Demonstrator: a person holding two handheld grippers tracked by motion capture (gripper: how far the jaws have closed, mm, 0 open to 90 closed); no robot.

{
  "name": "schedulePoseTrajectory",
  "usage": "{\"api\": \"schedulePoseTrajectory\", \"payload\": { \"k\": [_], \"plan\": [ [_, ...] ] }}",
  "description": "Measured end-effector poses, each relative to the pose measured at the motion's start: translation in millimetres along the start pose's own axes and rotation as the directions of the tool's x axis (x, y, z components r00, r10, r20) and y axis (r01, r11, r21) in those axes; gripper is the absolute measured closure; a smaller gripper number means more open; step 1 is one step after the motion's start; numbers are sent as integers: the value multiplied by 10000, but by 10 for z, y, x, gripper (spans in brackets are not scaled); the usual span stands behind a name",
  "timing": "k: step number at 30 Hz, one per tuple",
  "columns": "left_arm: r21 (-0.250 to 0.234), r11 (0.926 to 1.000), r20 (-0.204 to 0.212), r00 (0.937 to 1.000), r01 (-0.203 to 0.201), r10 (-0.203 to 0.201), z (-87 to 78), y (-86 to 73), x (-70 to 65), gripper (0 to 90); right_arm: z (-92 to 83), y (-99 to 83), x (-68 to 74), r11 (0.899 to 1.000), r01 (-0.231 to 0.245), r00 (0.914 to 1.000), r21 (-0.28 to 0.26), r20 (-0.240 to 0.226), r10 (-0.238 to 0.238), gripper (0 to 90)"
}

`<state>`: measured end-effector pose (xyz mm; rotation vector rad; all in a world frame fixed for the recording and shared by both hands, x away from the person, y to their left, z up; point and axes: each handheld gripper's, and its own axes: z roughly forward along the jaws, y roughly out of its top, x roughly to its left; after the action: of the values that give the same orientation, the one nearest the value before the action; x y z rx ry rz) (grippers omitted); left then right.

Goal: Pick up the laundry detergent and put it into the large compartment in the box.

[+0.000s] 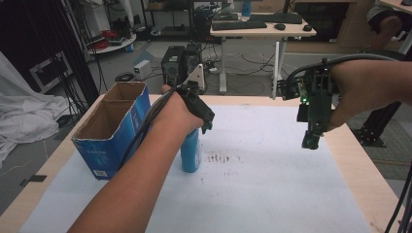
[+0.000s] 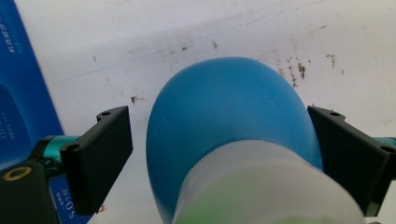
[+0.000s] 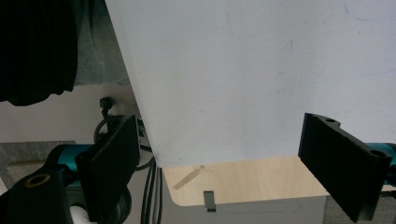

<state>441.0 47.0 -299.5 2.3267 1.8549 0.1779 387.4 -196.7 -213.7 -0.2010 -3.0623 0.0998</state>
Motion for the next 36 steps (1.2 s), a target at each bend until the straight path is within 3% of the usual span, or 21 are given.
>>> {"api": "schedulePoseTrajectory", "payload": {
  "k": [36],
  "plan": [
    [39, 9999, 29, 9999, -129, 129, -10, -15, -30, 282, 19, 38, 4, 10000, 84, 10000, 35, -49, -84, 120]
  ]
}}
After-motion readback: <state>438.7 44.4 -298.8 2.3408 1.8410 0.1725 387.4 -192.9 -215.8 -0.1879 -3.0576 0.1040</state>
